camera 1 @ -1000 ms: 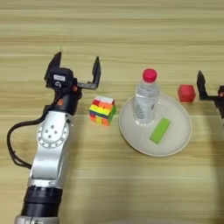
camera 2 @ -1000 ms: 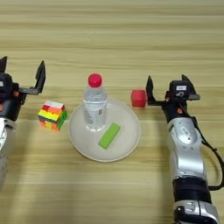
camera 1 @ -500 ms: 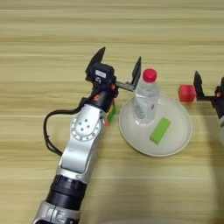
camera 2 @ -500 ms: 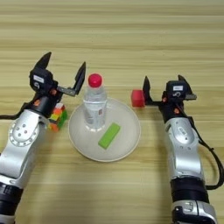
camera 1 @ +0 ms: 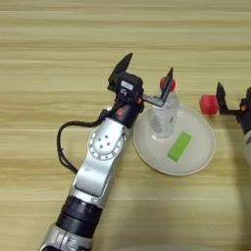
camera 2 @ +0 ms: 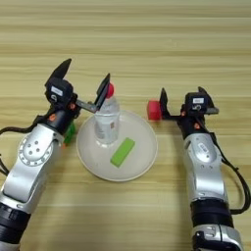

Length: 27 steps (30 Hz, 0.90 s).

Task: Move the objects on the table

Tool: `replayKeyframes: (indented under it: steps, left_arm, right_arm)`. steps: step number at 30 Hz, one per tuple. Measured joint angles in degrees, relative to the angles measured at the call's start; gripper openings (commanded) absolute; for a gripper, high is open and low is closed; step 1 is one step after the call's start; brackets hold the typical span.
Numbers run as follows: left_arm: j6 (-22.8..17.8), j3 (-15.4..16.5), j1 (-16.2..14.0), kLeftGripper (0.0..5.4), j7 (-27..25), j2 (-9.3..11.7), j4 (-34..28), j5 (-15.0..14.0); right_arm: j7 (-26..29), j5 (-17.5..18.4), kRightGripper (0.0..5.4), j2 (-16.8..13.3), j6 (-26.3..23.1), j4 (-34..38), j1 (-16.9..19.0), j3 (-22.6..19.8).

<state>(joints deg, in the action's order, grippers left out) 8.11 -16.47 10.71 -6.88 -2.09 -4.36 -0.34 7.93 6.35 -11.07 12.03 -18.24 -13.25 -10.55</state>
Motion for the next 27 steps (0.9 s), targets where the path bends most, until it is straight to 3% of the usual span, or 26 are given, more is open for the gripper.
replayKeyframes:
  steps: [8,18,27]
  left_arm:
    - [0.1,-0.9,0.0,5.4,0.1,0.0,0.2,0.0]
    - [2.4,-5.7,-0.3,5.4,0.0,0.0,8.5,0.2]
    - [4.9,-6.3,-0.1,5.4,0.1,-0.1,15.7,0.3]
  right_arm:
    - [0.0,0.0,5.39,0.0,0.1,-0.1,0.0,0.1]
    - [0.0,0.0,5.39,0.0,0.3,-0.1,0.0,0.2]
    - [0.0,0.0,5.39,0.0,0.3,-0.1,0.0,0.3]
